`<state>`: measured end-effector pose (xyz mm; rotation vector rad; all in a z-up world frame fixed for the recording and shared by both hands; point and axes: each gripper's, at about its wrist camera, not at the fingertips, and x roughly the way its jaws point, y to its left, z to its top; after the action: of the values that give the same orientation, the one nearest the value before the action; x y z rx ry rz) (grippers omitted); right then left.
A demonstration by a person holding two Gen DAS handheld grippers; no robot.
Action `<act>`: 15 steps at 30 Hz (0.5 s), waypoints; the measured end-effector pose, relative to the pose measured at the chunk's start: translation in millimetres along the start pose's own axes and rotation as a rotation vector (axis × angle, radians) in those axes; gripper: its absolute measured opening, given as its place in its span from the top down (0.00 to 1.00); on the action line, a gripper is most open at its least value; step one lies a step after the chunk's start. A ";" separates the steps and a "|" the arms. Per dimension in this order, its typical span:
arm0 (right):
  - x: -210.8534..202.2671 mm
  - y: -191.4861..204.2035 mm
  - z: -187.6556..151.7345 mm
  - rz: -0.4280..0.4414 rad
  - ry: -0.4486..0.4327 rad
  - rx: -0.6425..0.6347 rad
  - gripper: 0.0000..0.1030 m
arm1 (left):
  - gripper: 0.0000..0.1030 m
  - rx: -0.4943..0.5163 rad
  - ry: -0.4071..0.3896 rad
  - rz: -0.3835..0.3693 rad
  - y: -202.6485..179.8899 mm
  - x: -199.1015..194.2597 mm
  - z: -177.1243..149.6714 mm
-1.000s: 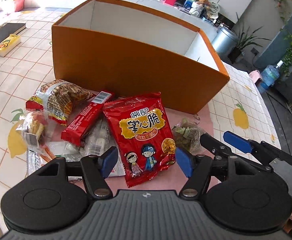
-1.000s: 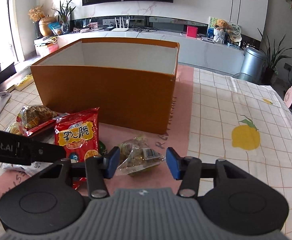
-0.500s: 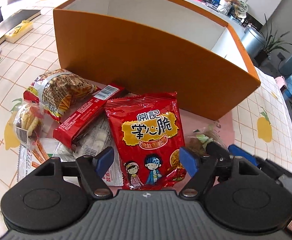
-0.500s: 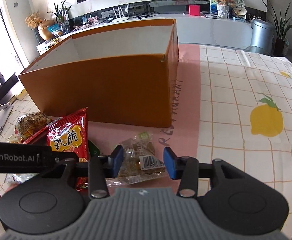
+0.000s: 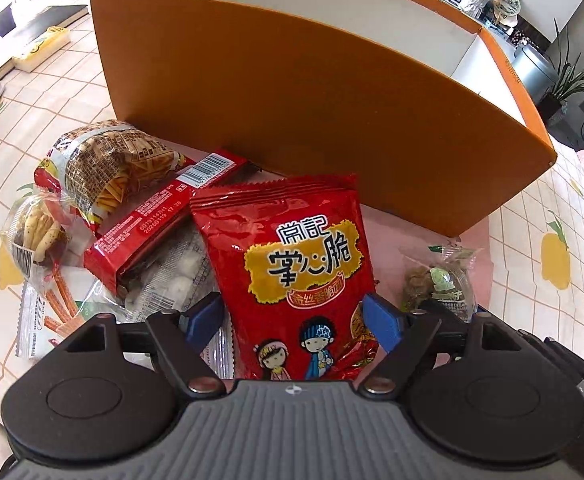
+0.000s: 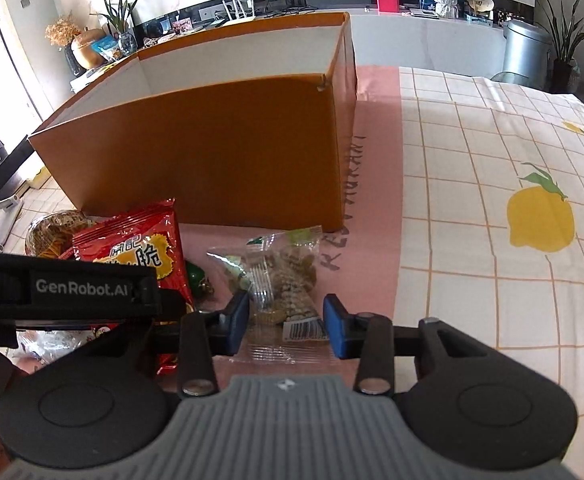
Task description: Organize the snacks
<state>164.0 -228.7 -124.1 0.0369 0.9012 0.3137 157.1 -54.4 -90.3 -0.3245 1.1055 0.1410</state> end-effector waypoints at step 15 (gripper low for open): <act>-4.9 -2.9 -2.3 -0.008 -0.006 0.020 0.69 | 0.29 0.062 -0.054 -0.085 8.1 -19.8 -7.3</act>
<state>160.1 -233.1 -122.2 0.0523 0.8981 0.2969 139.9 -48.2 -77.1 -0.3100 1.0390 0.0395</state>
